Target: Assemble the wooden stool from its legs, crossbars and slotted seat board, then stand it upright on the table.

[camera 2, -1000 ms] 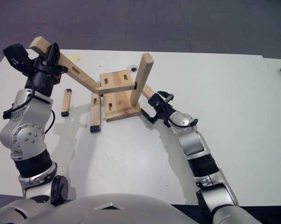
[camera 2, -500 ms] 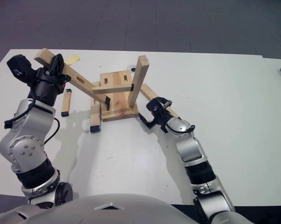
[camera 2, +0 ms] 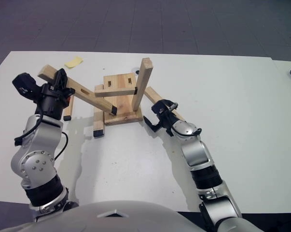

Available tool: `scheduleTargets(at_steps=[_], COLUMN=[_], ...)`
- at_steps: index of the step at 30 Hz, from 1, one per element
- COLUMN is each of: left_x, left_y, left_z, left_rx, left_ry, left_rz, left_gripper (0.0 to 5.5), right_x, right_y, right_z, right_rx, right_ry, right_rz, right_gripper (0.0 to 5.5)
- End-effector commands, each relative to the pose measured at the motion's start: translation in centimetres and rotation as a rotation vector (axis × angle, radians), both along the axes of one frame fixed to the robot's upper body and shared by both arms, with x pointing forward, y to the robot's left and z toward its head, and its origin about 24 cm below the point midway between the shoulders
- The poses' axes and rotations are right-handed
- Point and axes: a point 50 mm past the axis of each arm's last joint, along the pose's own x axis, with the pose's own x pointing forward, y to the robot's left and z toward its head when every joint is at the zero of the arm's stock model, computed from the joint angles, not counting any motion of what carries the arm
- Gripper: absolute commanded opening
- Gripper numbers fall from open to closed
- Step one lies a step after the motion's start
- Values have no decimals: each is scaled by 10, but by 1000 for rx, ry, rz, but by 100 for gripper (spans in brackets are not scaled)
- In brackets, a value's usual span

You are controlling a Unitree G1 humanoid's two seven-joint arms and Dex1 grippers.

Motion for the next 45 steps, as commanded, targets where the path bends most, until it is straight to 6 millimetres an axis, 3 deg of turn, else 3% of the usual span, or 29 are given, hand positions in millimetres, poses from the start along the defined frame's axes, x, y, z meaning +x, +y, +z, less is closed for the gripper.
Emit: scheduleTargets(at_steps=[1,5,16,25,29,36,42,45], left_x=[0,3,6,-6,-12,-13,-8,-10], left_y=[5,9,-5,-5,-16,-28,-32,-30], left_z=[-3,3,-13,-27,-30,-37,-56,-68], left_rx=[26,28,122,162,274,322,329,380], left_ry=[36,13,101,201,220,247,313,340], left_rz=[30,44,49,127,48,-5,-51,-82], left_gripper=[104,104,104,104,104,104,104,104], right_x=[-1,-1,8,8,8,10,9,9], right_y=[-5,-4,-2,-9,-23,-37,-23,-9], right_z=[-1,-3,4,13,41,119,170,182], right_rx=[7,15,23,24,119,267,408,448], right_ry=[0,-4,-49,-94,-234,-543,-704,-725], right_rz=[-32,-49,-71,-94,-166,-189,-151,-118], right_gripper=[540,540,540,540,540,540,540,540])
